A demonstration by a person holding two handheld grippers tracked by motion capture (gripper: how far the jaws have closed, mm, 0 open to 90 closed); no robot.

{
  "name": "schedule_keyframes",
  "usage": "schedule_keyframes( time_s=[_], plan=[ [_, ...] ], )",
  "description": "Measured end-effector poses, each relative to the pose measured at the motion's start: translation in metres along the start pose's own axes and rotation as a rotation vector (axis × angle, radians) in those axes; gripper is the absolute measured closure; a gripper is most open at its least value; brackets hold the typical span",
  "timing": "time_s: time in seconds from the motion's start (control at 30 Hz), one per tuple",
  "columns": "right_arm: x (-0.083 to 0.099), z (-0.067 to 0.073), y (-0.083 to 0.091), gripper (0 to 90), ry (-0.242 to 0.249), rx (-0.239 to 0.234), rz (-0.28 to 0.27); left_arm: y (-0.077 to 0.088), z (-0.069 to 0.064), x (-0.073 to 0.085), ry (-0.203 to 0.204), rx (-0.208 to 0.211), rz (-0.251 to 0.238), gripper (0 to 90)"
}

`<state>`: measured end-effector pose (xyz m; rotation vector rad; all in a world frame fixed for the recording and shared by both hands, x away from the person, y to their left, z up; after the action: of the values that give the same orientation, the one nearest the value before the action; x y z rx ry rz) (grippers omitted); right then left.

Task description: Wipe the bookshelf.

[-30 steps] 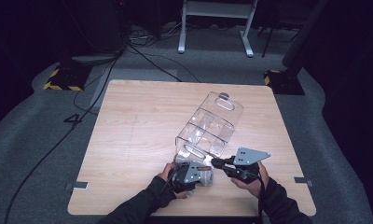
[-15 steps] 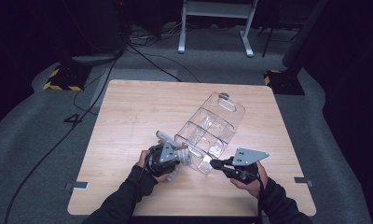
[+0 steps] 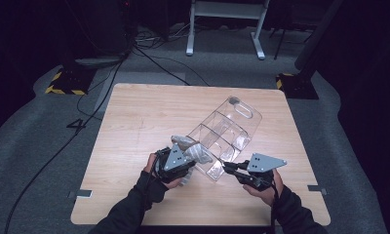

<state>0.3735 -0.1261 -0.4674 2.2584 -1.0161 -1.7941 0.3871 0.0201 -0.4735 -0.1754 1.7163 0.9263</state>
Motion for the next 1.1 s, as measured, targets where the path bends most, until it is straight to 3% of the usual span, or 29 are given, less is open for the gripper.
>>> schedule_keyframes(
  time_s=[0.23,0.27,0.3,0.37,0.5,0.6,0.73,0.9,0.97,1.03,1.1],
  plan=[
    [0.003,-0.003,-0.008,70.7,-0.015,-0.01,-0.003,-0.005,-0.018,-0.008,-0.022,0.036,-0.021,68.8],
    [0.0,0.0,-0.008,68.6,-0.023,-0.047,-0.024,-0.006,-0.02,-0.008,-0.026,0.042,-0.022,68.9],
    [-0.001,0.002,-0.008,68.3,-0.014,-0.053,-0.025,-0.007,-0.022,-0.008,-0.03,0.051,-0.018,68.9],
    [-0.005,0.005,-0.009,66.2,0.035,-0.021,0.007,-0.011,-0.028,-0.005,-0.053,0.061,-0.001,68.8],
    [-0.007,0.001,-0.013,73.8,0.023,0.0,0.015,-0.027,-0.036,0.011,-0.066,0.074,0.046,68.7],
    [-0.004,-0.001,-0.014,80.0,0.023,0.005,0.029,-0.033,-0.036,0.016,-0.034,0.094,0.043,68.6],
    [-0.002,-0.001,-0.016,82.5,0.012,0.01,0.041,-0.039,-0.038,0.021,-0.004,0.111,0.046,68.6],
    [0.001,0.0,-0.018,82.9,0.012,0.012,0.055,-0.045,-0.037,0.031,-0.013,0.117,0.072,68.6],
    [0.002,0.0,-0.018,83.0,0.012,0.009,0.056,-0.048,-0.034,0.038,-0.052,0.091,0.114,68.6],
    [0.001,0.0,-0.018,82.9,0.007,0.012,0.051,-0.053,-0.024,0.055,-0.176,0.003,0.207,68.7],
    [0.001,0.0,-0.018,82.8,0.009,0.014,0.05,-0.053,-0.013,0.069,-0.105,0.017,0.256,68.6]
  ],
)
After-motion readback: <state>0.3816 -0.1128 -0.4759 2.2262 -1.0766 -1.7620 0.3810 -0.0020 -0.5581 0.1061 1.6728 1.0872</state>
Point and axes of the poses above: each handheld gripper's, and its own axes: y roughly backward along the jaws, x roughly out of its underside, z roughly to its left, the point moved 10 cm from there along -y, roughly forward along the jaws, and after that the axes turned 14 degrees about y, right-handed, at the moved point
